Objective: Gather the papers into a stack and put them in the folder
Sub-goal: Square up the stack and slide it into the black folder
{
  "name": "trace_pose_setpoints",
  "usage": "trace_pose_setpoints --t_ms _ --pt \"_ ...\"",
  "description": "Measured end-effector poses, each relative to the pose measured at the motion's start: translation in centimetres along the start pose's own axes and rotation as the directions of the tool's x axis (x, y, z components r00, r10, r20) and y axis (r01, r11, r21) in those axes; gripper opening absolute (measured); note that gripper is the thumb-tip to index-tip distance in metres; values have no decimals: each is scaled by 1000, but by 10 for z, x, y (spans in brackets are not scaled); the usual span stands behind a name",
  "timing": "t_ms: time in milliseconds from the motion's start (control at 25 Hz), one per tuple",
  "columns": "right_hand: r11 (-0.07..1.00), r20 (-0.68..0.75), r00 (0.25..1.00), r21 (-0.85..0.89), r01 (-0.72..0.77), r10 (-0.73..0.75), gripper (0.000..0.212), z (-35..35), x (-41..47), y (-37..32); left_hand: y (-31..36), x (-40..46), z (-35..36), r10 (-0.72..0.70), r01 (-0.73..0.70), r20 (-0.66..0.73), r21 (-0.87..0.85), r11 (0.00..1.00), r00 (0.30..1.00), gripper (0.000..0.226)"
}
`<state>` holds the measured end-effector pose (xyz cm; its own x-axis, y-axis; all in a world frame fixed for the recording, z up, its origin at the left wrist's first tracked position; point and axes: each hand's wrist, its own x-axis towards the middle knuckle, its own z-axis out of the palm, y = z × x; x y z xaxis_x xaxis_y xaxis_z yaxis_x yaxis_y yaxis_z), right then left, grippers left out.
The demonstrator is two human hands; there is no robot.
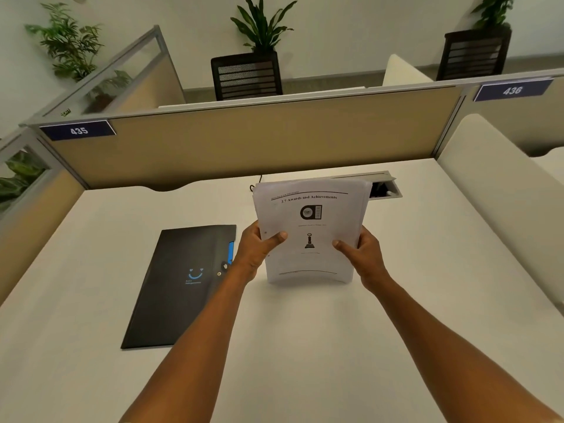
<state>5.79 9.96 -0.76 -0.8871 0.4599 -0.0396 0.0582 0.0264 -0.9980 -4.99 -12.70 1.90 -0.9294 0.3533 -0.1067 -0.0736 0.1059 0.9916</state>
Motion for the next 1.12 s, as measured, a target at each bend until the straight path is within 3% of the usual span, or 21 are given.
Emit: trace_pose_setpoints --t_ms 520,680,840,1000,1120 --pt "994 -15 1000 -111 16 -18 27 2 -7 -11 8 -13 9 37 -42 42 138 990 998 29" --pt "993 -10 1000 -119 26 -27 22 1 -6 -10 7 -12 8 26 -28 22 133 991 999 33" --pt "992 -9 1000 -130 4 -5 27 0 -10 -1 -4 -16 8 -5 -7 48 234 972 999 45" --pt "990 -7 999 -138 38 -40 25 4 -10 -5 0 -15 12 -7 4 17 192 981 1000 43" --pt "987 13 1000 -157 26 -24 27 4 -13 -2 -3 -13 15 -32 15 46 331 943 998 52"
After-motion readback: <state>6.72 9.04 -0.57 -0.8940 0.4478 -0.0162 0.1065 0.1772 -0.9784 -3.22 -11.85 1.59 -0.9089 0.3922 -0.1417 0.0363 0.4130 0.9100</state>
